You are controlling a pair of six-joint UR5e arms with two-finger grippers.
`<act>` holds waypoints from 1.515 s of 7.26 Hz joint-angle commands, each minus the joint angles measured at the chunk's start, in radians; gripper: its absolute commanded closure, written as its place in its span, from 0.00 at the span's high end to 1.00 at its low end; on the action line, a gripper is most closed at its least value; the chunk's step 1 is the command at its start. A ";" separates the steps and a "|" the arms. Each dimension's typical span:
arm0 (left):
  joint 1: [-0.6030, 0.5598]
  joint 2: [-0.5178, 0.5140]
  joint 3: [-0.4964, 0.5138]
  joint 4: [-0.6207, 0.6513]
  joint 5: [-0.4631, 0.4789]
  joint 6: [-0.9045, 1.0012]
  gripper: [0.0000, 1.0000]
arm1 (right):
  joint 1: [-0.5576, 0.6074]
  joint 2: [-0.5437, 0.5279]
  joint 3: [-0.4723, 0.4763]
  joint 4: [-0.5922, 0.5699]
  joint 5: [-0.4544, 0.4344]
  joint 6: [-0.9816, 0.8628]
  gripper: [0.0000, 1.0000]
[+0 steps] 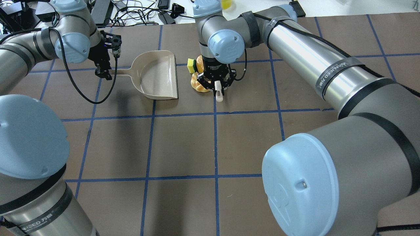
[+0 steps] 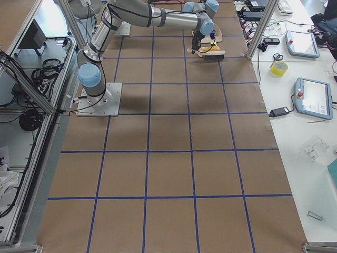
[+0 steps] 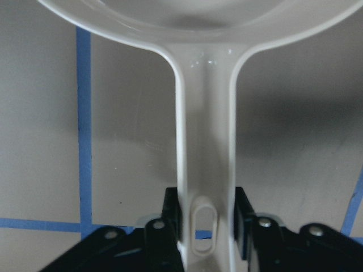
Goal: Sweep and dump trash into bin
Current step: 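Sweep the potato, bread and sponge with the brush into the dustpan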
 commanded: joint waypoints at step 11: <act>-0.001 0.004 0.000 0.000 -0.002 0.010 0.14 | 0.180 0.076 -0.066 -0.238 0.255 0.416 0.04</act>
